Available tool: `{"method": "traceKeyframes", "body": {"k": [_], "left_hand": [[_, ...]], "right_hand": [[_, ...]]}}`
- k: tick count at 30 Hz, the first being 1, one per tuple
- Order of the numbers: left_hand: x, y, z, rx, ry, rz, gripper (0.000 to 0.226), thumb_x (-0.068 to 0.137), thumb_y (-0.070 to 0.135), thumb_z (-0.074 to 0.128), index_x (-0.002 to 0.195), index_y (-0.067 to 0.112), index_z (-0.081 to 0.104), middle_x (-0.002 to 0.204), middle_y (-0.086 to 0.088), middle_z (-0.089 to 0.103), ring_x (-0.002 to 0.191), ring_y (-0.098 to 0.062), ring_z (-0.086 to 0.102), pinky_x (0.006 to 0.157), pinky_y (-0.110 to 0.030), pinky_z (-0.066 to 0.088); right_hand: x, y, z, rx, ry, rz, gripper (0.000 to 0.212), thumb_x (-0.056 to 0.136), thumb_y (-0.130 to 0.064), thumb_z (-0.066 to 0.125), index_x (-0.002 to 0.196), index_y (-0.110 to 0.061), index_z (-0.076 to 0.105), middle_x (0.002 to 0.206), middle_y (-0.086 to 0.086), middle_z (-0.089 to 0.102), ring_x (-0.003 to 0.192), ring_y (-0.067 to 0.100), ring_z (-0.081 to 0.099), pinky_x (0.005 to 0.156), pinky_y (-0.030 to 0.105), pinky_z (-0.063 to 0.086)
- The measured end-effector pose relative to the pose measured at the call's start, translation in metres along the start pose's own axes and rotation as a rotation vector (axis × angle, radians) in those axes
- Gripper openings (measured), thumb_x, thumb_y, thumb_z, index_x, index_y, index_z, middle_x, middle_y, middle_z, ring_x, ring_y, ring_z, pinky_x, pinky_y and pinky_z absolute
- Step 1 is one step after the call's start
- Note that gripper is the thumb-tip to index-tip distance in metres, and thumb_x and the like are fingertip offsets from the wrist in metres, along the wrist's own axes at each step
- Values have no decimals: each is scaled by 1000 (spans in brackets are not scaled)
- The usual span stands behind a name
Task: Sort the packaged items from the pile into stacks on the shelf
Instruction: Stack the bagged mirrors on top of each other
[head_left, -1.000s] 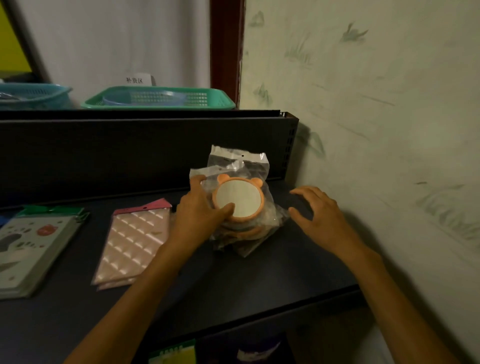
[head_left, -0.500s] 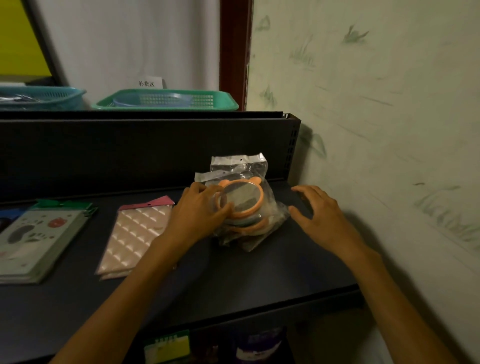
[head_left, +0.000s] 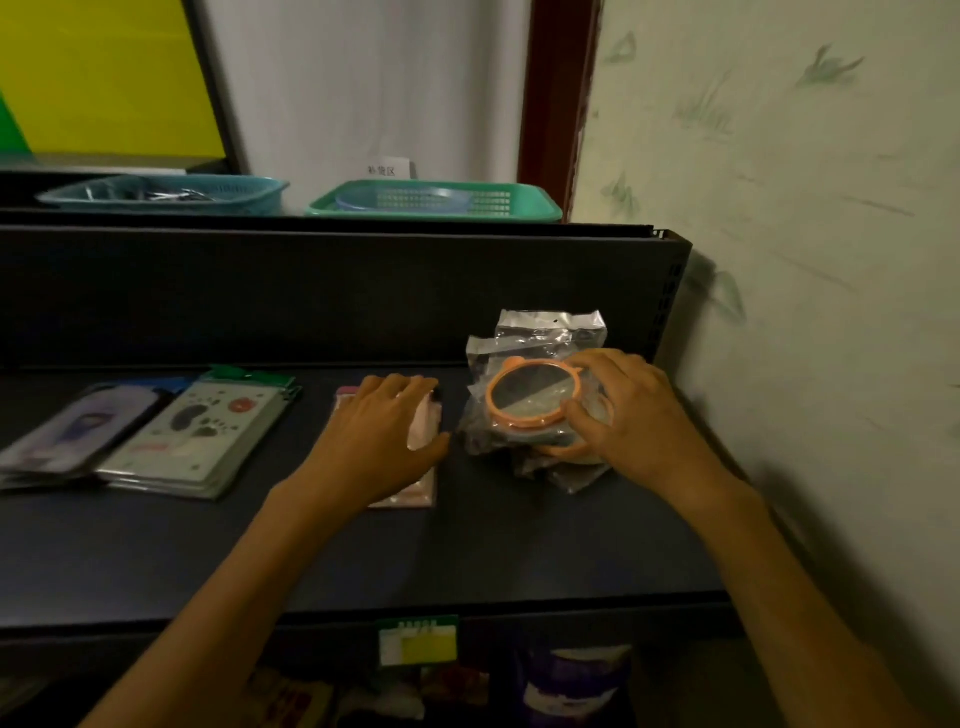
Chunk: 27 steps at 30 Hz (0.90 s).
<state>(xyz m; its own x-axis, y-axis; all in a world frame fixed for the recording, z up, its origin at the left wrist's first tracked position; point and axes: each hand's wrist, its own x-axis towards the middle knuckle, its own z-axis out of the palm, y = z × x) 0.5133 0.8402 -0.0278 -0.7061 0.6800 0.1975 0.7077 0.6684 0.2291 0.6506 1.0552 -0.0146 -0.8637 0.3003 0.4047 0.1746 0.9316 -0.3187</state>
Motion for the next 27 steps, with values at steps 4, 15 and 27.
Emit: {"method": "traceKeyframes", "body": {"k": [4,15,27], "left_hand": [[-17,-25,-8,39,9,-50,74,85,53,57,147,32,23,148,2,34,134,-21,31,106,-40,31],[-106,-165,-57,85,27,-130,76,86,53,55,149,24,26,151,-3,33,136,-27,31,108,-45,33],[-222,-333,-112,88,-4,-214,73,87,54,51,148,27,22,147,0,34,134,-25,30,105,-44,35]], "right_hand": [[3,-30,12,-6,-20,-44,57,81,-53,40,129,-23,48,130,-2,51,123,16,44,104,29,26],[2,-173,85,-22,-191,-99,57,82,-50,43,132,-23,47,134,-3,49,124,18,42,105,32,29],[-10,-353,159,18,-222,-131,51,92,-42,53,138,-24,40,143,-2,41,134,18,32,110,34,24]]}}
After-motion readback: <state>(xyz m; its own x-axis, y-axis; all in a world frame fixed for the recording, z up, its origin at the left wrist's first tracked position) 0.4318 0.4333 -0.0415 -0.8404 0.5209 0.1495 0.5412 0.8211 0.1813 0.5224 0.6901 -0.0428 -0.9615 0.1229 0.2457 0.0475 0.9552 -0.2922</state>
